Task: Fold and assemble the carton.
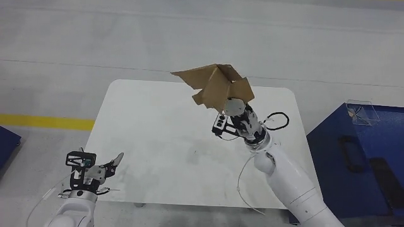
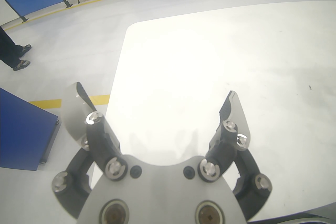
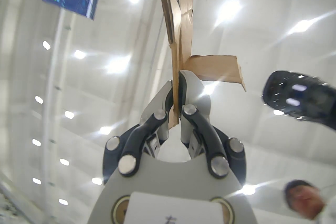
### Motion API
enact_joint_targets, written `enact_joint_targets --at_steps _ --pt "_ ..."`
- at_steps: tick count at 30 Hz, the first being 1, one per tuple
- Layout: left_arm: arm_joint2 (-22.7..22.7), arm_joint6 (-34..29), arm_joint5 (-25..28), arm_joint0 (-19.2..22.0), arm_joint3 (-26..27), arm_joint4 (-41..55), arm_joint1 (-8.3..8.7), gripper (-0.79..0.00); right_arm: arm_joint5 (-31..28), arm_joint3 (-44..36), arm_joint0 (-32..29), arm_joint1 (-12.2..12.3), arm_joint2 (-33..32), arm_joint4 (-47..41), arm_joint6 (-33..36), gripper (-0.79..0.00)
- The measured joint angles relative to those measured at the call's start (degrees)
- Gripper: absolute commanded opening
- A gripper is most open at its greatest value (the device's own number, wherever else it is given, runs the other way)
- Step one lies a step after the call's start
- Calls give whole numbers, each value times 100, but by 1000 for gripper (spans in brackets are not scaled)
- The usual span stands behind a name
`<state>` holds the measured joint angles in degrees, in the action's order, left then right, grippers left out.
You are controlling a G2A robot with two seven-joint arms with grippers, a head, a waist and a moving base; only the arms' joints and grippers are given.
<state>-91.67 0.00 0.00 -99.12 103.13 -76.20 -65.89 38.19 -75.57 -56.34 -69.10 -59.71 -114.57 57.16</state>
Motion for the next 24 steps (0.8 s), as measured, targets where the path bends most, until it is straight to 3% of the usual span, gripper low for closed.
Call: enact_joint_targets --at_steps 4,9,13,19,24 --pt "0 0 0 0 0 0 0 0 -1487 -449 -408 171 -859 1670 1066 -785" --pt "0 0 0 0 0 0 0 0 -3302 -1077 -981 296 -1655 3199 1417 -785" --pt "0 0 0 0 0 0 0 0 -4950 -1511 -1438 306 -1932 4439 1090 -785" --pt "0 0 0 0 0 0 0 0 -7349 -1709 -1829 238 -1836 6633 306 -785" --pt "0 0 0 0 0 0 0 0 -8688 -1506 -1902 153 -1697 8132 -484 -785"
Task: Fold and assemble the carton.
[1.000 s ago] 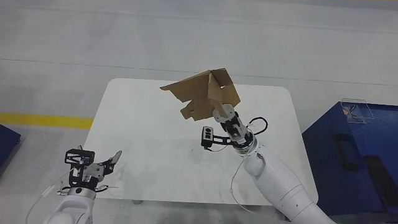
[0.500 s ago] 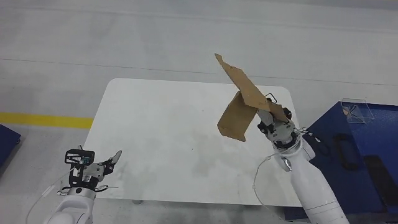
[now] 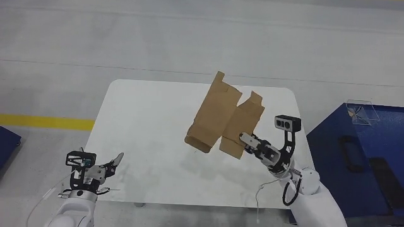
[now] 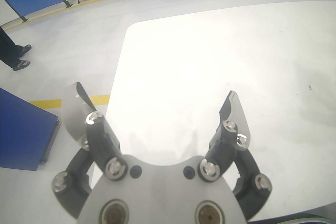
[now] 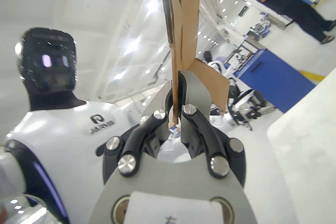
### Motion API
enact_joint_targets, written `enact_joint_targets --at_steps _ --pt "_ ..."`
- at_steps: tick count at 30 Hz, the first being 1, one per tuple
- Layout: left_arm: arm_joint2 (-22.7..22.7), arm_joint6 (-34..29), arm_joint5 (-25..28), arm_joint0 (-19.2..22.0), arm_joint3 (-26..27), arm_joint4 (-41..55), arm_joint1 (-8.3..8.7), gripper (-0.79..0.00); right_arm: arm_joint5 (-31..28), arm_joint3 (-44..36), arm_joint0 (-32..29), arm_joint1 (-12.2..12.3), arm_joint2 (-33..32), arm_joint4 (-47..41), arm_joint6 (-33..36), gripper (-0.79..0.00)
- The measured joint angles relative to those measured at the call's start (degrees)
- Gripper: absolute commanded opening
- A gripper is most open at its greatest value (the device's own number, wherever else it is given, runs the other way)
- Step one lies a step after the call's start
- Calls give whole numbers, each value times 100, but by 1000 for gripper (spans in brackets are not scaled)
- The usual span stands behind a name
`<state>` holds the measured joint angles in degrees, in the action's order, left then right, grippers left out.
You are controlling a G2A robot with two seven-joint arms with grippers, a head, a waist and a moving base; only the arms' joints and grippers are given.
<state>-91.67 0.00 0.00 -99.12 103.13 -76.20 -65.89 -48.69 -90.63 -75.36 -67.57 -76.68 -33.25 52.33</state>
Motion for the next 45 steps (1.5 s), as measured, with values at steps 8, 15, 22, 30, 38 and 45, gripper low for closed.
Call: enact_joint_targets --at_steps 8,15,22,30,38,45 --pt "0 0 0 0 0 0 0 0 -351 197 20 -73 209 970 -555 -785" --pt "0 0 0 0 0 0 0 0 -355 193 22 -72 208 975 -556 -785" --pt "0 0 0 0 0 0 0 0 -944 -1079 5 -111 -1406 3563 -2246 -785" --pt "0 0 0 0 0 0 0 0 -835 -2692 -386 -404 -3010 8607 -6107 -785" --pt "0 0 0 0 0 0 0 0 1430 -2783 -1079 -357 -2540 14425 -10318 -785" --pt "0 0 0 0 0 0 0 0 4167 -2646 -1454 -250 -2249 17452 -11620 -785"
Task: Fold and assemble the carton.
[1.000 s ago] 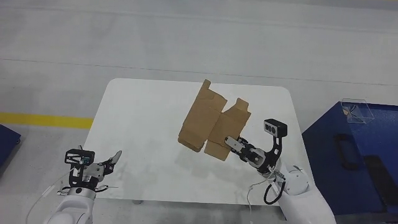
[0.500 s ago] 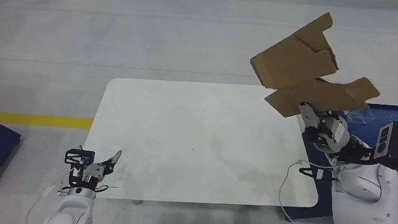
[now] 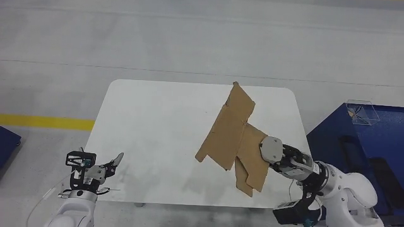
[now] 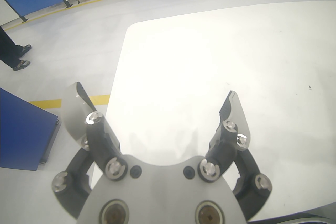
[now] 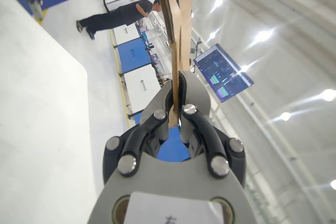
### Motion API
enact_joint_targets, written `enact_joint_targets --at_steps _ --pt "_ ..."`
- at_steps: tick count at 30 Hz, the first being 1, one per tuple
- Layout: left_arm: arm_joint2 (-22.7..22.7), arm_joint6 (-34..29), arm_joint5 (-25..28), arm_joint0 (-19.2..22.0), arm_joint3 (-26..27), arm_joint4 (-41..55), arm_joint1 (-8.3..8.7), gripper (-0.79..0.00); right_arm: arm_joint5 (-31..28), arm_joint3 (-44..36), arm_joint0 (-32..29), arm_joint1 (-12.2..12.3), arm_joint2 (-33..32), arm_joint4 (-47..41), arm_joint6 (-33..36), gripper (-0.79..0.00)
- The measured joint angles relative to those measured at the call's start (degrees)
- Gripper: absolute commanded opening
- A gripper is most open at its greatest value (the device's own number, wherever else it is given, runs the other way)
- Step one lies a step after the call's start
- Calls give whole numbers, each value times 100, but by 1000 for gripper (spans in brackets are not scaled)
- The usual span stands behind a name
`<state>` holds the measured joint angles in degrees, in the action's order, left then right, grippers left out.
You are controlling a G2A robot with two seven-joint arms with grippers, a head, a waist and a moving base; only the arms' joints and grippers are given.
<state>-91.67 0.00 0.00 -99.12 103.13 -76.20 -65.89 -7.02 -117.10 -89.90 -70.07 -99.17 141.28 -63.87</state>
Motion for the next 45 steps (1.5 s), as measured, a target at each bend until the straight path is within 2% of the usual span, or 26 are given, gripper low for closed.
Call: enact_joint_targets --at_steps 1,4,7,9,14,18,21,25,28,32,37,45 --pt "0 0 0 0 0 0 0 0 398 -25 -57 10 42 362 -9 -785" --pt "0 0 0 0 0 0 0 0 1120 -35 -157 32 148 1015 41 -785" --pt "0 0 0 0 0 0 0 0 1433 18 -190 52 268 1380 122 -785" --pt "0 0 0 0 0 0 0 0 1395 52 -194 63 348 1359 136 -785" --pt "0 0 0 0 0 0 0 0 582 -19 -128 94 398 475 105 -785" --pt "0 0 0 0 0 0 0 0 -691 -50 9 122 256 -1029 93 -785" --pt "0 0 0 0 0 0 0 0 -2112 98 188 154 165 -2433 246 -785" --pt "0 0 0 0 0 0 0 0 -4138 536 430 186 230 -4545 951 -785" --pt "0 0 0 0 0 0 0 0 -5034 890 540 221 502 -5923 1866 -785" --pt "0 0 0 0 0 0 0 0 -5104 1221 561 389 1359 -7584 3164 -785" --pt "0 0 0 0 0 0 0 0 -5098 1515 666 727 2335 -9585 4965 -785" --pt "0 0 0 0 0 0 0 0 -5098 2074 926 1124 3330 -12566 7326 -785"
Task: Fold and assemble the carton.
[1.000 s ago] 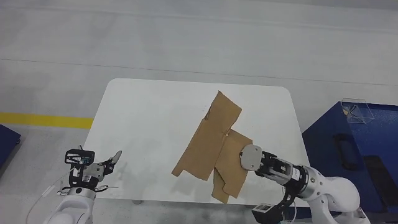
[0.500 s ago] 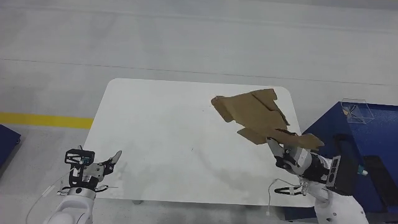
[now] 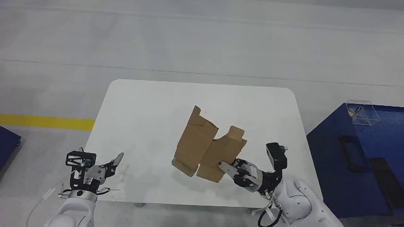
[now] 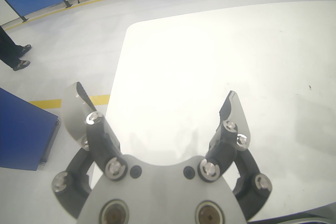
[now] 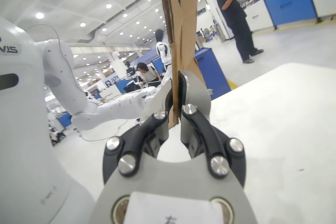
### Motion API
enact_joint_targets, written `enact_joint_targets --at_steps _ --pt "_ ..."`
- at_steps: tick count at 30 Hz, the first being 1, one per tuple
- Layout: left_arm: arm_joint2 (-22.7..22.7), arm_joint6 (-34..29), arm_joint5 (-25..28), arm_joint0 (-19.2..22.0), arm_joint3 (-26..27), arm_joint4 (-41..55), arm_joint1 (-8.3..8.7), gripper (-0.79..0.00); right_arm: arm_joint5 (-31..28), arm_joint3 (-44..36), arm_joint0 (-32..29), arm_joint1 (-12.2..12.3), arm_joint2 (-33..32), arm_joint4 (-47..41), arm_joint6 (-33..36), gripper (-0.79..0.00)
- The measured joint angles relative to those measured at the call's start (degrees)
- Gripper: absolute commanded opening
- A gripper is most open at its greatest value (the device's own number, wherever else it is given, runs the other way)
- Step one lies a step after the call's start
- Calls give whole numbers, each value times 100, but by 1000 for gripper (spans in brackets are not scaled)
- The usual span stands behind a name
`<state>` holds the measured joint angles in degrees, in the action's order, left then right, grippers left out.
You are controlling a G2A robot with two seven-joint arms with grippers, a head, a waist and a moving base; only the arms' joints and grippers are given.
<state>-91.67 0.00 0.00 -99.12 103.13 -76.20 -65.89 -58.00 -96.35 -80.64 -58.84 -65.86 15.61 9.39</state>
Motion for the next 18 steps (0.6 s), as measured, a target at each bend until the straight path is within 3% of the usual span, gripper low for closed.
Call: enact_joint_targets --at_steps 2,13,15,18 --pt "0 0 0 0 0 0 0 0 0 43 42 37 33 -533 407 -785" --pt "0 0 0 0 0 0 0 0 55 -56 -11 28 90 -556 278 -785" --pt "0 0 0 0 0 0 0 0 165 -286 -82 45 240 -1032 402 -785" --pt "0 0 0 0 0 0 0 0 517 -759 -105 150 478 -2809 1131 -785"
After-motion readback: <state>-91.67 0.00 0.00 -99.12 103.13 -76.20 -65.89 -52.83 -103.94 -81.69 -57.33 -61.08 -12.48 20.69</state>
